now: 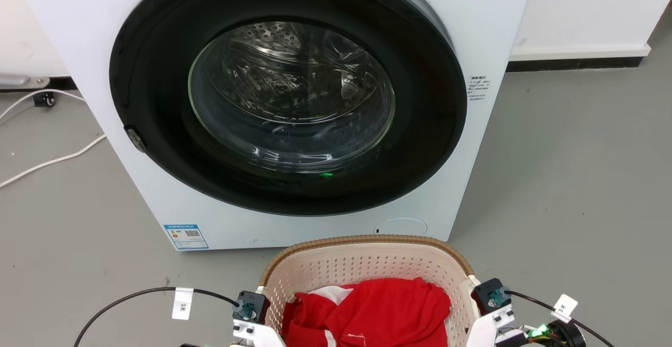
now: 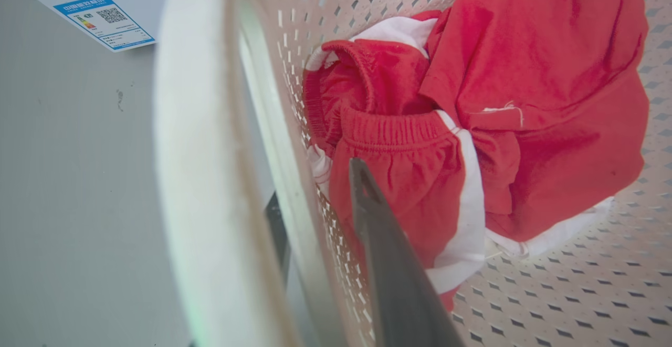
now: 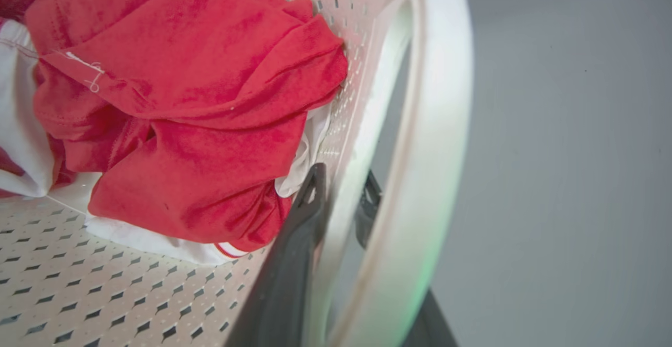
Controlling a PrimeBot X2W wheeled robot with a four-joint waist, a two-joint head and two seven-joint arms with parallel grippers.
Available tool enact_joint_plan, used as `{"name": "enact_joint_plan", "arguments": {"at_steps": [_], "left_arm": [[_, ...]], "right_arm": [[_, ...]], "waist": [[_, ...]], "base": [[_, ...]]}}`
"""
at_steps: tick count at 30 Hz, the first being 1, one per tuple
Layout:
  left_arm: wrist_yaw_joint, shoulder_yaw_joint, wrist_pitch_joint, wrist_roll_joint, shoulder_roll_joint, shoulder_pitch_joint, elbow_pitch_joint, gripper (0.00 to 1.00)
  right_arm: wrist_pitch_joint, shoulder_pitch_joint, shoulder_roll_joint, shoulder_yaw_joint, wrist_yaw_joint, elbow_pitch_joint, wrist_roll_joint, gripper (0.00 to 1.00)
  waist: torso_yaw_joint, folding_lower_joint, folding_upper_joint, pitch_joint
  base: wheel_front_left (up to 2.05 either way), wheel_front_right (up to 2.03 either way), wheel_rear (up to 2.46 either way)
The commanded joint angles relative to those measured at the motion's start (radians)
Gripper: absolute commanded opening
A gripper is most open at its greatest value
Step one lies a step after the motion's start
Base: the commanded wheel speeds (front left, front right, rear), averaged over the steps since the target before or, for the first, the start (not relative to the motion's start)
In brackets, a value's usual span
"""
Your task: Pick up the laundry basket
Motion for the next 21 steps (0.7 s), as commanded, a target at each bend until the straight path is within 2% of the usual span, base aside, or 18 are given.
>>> {"name": "enact_joint_plan", "arguments": {"at_steps": [1, 10, 21], "left_arm": [[-0.013, -0.012, 0.006, -0.007, 0.001, -0.004, -0.005, 0.00], [-0.013, -0.051, 0.040, -0.054, 0.007, -0.009, -0.010, 0.00], [-0.013, -0.091, 0.030, -0.095, 0.015, -0.022, -0.007, 0.00]], "right_arm": [[0.004, 0.008, -0.016, 0.011, 0.000, -0.002, 0.001, 0.00], [0.031, 0.009, -0.015, 0.040, 0.000, -0.002, 0.035, 0.00], [0.039, 0.001, -0.019, 0.077, 0.000, -0.002, 0.072, 0.00]], "waist": [[0.000, 0.0001, -0.0001, -0.005], [-0.001, 0.0001, -0.0001, -0.019], [-0.004, 0.0001, -0.0001, -0.020]], "base": [[0.00, 0.00, 0.00], [0.00, 0.00, 0.00], [0.00, 0.00, 0.00]]}}
